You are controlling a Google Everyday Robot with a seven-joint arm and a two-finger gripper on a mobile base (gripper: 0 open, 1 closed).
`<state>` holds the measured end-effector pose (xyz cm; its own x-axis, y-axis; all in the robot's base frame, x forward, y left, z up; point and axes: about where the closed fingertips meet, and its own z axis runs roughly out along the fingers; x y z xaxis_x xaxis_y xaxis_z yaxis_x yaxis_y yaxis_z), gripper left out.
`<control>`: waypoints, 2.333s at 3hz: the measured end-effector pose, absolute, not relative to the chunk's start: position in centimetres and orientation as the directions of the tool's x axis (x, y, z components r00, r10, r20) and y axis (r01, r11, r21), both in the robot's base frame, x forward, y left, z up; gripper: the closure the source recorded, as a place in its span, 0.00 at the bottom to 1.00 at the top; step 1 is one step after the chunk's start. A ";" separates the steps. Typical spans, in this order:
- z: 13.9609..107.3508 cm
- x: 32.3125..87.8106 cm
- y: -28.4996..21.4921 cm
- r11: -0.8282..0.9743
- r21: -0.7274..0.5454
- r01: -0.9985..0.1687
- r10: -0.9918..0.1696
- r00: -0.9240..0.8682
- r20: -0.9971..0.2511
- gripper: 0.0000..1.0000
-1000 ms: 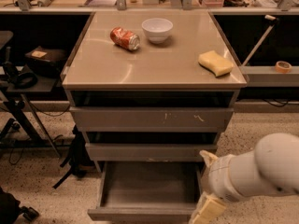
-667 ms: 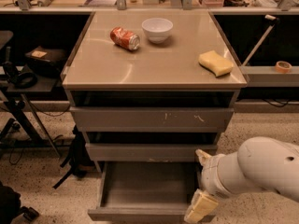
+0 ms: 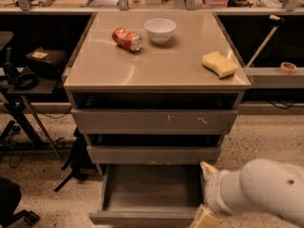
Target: Close bottom drawer
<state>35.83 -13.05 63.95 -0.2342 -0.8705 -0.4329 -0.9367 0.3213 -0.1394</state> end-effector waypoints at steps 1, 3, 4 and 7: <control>56.2 32.5 -15.3 0.289 -0.144 -0.946 -0.895 -0.214 -0.391 0.00; 42.4 34.6 -20.0 0.330 -0.121 -0.936 -0.884 -0.262 -0.387 0.00; 39.2 32.7 -19.3 0.343 -0.045 -0.938 -0.869 -0.298 -0.395 0.00; 32.6 29.6 -21.2 0.350 0.074 -0.934 -0.793 -0.337 -0.507 0.00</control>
Offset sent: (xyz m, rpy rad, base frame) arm -0.0175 -0.0700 -0.3115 0.0070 0.0710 -0.0275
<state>29.63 -21.20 32.65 -0.3373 -0.7929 -0.5074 -0.9339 0.3498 0.0740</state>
